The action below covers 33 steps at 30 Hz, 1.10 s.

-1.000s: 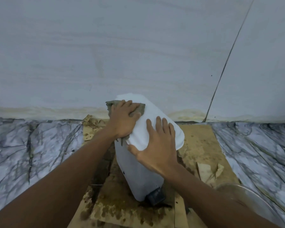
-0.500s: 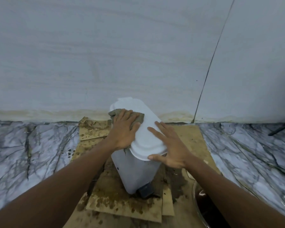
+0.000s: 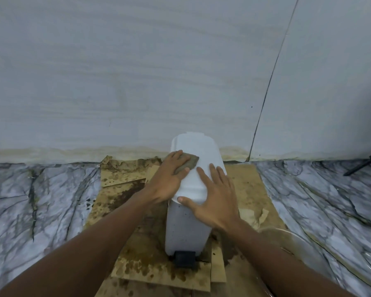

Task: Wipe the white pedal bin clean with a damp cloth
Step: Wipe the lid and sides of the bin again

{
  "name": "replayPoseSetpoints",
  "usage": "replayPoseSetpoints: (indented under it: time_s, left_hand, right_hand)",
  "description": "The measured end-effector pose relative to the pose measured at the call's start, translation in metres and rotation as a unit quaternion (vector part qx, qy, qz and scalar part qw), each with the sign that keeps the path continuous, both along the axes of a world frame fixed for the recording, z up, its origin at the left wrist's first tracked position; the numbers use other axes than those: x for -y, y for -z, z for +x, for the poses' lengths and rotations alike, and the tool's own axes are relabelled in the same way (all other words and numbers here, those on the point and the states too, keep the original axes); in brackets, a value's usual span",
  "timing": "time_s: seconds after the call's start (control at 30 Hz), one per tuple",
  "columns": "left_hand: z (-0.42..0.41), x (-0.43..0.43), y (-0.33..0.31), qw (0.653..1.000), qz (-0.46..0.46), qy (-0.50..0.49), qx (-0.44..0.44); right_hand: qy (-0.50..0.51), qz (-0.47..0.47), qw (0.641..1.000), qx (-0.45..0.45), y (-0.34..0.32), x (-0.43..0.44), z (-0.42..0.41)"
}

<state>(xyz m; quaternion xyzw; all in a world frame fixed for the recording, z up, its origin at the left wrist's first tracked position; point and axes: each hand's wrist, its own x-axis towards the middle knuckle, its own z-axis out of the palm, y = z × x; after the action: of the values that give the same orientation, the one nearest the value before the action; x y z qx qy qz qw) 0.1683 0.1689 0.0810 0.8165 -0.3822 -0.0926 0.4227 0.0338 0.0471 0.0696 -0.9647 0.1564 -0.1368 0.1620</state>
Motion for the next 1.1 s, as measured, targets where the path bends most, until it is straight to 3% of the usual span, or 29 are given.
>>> replayPoseSetpoints:
  time_s: [0.13,0.27,0.4,0.53,0.73,0.87,1.1]
  left_hand:
    - [0.007,0.006,0.000,0.999,0.009,-0.023,0.032]
    - [0.011,0.006,-0.004,0.999,-0.031,-0.013,0.020]
    - [0.030,0.009,-0.012,0.987,-0.137,-0.075,-0.035]
    - [0.040,0.023,-0.008,0.968,-0.206,-0.122,0.069]
    - [0.050,0.043,0.044,0.946,-0.115,-0.119,0.280]
    - [0.067,0.049,0.068,0.906,-0.042,-0.128,0.401]
    - [0.087,0.050,0.090,0.899,-0.015,-0.182,0.399]
  right_hand:
    - [-0.137,-0.028,0.989,-0.039,-0.011,0.054,-0.001]
    - [-0.221,-0.001,0.975,0.005,-0.002,0.086,0.006]
    - [-0.194,0.078,0.975,0.074,-0.004,0.083,0.044]
    - [-0.144,0.149,0.962,0.178,-0.013,0.082,0.093]
    - [-0.122,0.252,0.926,0.255,-0.024,0.101,0.147]
    - [-0.106,0.258,0.912,0.302,-0.020,0.113,0.163]
    - [-0.094,0.310,0.901,0.288,-0.026,0.123,0.181]
